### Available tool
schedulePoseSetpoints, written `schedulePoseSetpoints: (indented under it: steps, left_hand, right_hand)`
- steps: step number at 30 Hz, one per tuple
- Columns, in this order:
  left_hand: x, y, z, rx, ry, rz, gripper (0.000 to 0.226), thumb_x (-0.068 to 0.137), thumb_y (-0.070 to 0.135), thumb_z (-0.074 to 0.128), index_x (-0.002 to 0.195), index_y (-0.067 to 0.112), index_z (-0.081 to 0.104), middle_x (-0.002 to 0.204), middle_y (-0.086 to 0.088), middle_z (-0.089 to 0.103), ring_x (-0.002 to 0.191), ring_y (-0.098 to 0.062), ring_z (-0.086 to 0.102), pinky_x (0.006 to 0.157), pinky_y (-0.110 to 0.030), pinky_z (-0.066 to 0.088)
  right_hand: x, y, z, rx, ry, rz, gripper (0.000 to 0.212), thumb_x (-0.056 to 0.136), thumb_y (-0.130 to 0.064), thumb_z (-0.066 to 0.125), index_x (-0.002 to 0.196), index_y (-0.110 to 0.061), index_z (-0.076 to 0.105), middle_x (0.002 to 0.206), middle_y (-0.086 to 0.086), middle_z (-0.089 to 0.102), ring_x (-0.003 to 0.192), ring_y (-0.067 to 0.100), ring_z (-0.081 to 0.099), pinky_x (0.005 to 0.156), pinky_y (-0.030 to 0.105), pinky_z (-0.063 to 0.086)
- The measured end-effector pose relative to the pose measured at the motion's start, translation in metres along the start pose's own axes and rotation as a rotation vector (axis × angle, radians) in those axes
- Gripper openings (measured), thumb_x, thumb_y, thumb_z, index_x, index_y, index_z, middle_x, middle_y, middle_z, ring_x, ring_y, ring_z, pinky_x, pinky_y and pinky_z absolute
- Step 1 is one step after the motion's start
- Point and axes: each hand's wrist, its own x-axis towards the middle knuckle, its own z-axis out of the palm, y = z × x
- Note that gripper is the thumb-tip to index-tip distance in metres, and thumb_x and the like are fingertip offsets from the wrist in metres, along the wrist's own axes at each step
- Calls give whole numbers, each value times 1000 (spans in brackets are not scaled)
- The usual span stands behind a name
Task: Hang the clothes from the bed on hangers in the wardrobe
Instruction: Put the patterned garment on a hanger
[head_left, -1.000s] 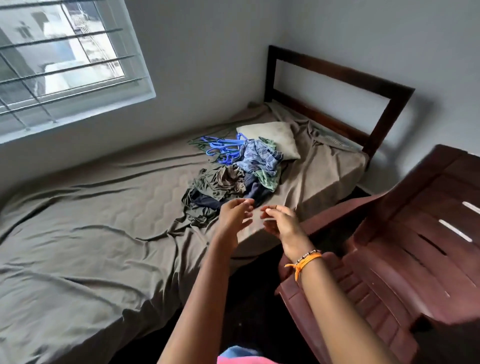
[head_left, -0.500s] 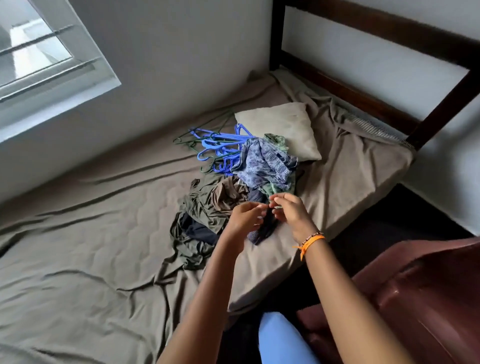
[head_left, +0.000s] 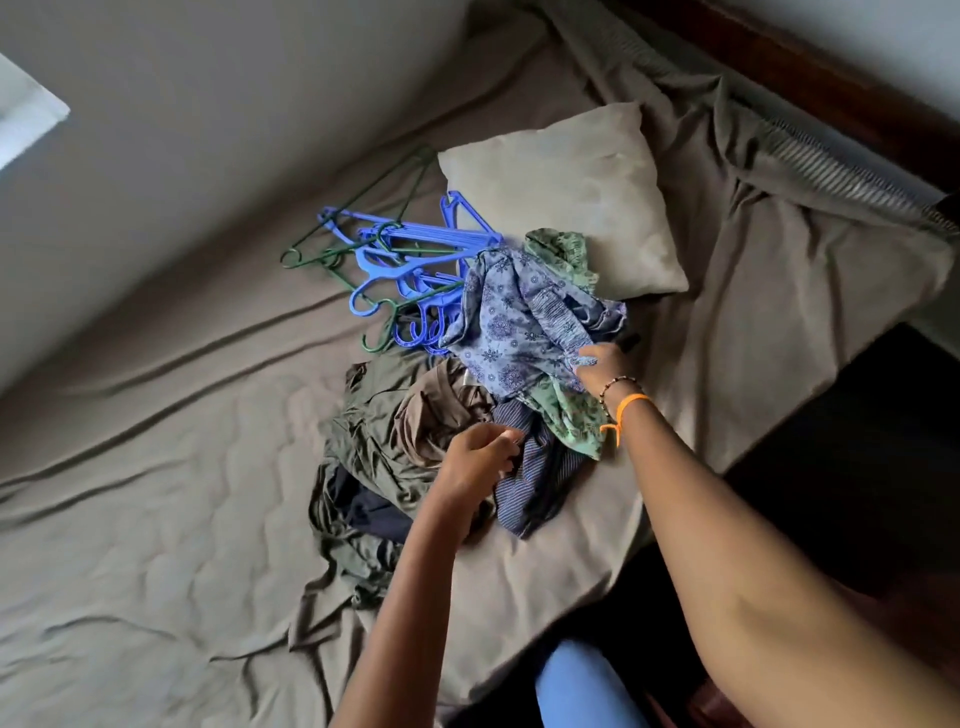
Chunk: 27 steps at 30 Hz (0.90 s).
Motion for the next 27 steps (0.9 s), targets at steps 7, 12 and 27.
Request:
schedulePoseSetpoints:
  steps: [7, 12, 27]
  left_hand:
    - [5, 0, -17, 127, -45, 169, 46, 82, -8, 63, 116, 20, 50, 107, -7, 55, 80, -10, 55, 68, -22, 46]
    - [-16, 5, -18, 380, 79, 600, 100, 63, -6, 75, 146, 12, 23, 136, 1, 34, 125, -6, 31, 102, -3, 23]
    - [-177, 93, -115, -301, -52, 822, 19, 78, 1, 71, 84, 19, 70, 79, 8, 72, 75, -7, 65, 75, -22, 55]
  right_hand:
    - [-63, -26, 1, 257, 70, -115, 27, 71, -3, 73, 68, -21, 53, 66, -1, 55, 57, 10, 52, 59, 27, 45]
    - [-159, -67, 13, 515, -197, -292, 33, 65, -19, 69, 96, -8, 63, 78, 1, 63, 58, 3, 54, 53, 17, 43]
    - [-270, -168, -56, 333, -104, -841, 54, 68, 11, 74, 106, -18, 49, 95, -13, 60, 83, -13, 55, 75, 11, 44]
